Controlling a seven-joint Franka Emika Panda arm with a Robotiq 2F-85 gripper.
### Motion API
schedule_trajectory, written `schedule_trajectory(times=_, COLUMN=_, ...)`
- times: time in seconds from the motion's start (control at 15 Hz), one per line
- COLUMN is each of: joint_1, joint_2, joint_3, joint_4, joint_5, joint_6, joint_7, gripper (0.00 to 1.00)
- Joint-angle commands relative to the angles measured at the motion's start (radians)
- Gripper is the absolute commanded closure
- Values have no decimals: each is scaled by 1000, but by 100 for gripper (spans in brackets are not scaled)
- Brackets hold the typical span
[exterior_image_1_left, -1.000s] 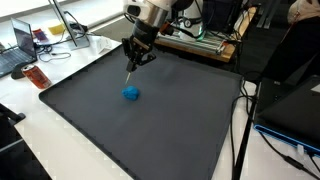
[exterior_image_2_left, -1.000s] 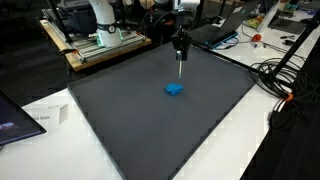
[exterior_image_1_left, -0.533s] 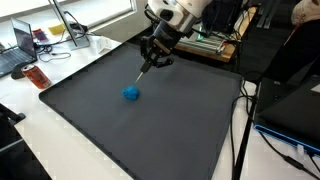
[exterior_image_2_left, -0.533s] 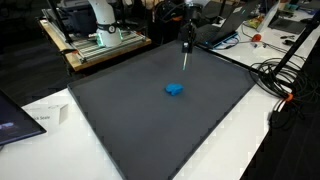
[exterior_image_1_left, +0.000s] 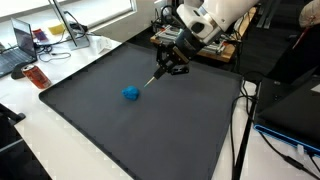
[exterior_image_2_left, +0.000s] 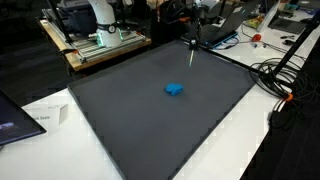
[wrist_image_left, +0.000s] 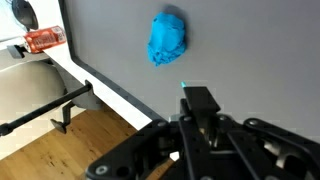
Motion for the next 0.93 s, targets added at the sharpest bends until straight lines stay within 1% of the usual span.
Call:
schedule_trajectory(times=0.0, joint_1=-50, joint_2=5, joint_3=53, joint_4=7, joint_5=-13, joint_6=-14, joint_7=4, gripper=88)
schedule_trajectory(times=0.07, joint_1=-52, joint_2=7, joint_3=52, joint_4=9, joint_5=-13, joint_6=-14, joint_7=4, gripper=88)
schedule_trajectory(times=0.13, joint_1=-55, joint_2=7, joint_3=51, joint_4=10, joint_5=-14, joint_6=-14, joint_7=4, gripper=97)
schedule_trajectory(times=0.2, joint_1=-36, joint_2=34, joint_3=57, joint_4=40, joint_5=-34, joint_6=-58, joint_7=25, gripper=97)
schedule_trajectory(times=0.27, joint_1=-31, joint_2=47, joint_3=67, joint_4=54, joint_5=-41, joint_6=-78, joint_7=28, gripper=97)
schedule_trajectory(times=0.4, joint_1=-8, joint_2=87, joint_3=87, joint_4=96, joint_5=-70, joint_6=-154, joint_7=40, gripper=97)
schedule_trajectory(times=0.53, joint_1=15, joint_2=130, joint_3=104, joint_4=140, joint_5=-123, joint_6=-233, joint_7=60, gripper=97)
schedule_trajectory(times=0.73, joint_1=52, joint_2=215, joint_3=126, joint_4=215, joint_5=-210, joint_6=-346, joint_7=51, gripper=97)
schedule_trajectory(times=0.87, joint_1=66, joint_2=271, joint_3=138, joint_4=263, joint_5=-249, joint_6=-398, joint_7=30, gripper=97)
